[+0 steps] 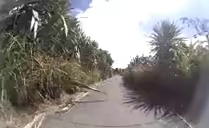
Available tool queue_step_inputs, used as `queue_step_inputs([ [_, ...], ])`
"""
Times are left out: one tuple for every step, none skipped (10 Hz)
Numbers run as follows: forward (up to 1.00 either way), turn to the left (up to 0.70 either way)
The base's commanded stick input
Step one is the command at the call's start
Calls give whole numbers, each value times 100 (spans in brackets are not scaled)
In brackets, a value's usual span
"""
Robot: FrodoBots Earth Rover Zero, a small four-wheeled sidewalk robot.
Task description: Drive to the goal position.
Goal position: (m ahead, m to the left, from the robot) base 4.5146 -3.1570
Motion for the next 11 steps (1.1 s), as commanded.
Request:
queue_step_inputs([
  [85, 0],
  [85, 0],
  [85, -34],
  [85, -34],
  [85, -34],
  [85, -34],
  [85, -34],
  [85, -34],
  [85, 0],
  [85, 0],
  [85, 0],
])
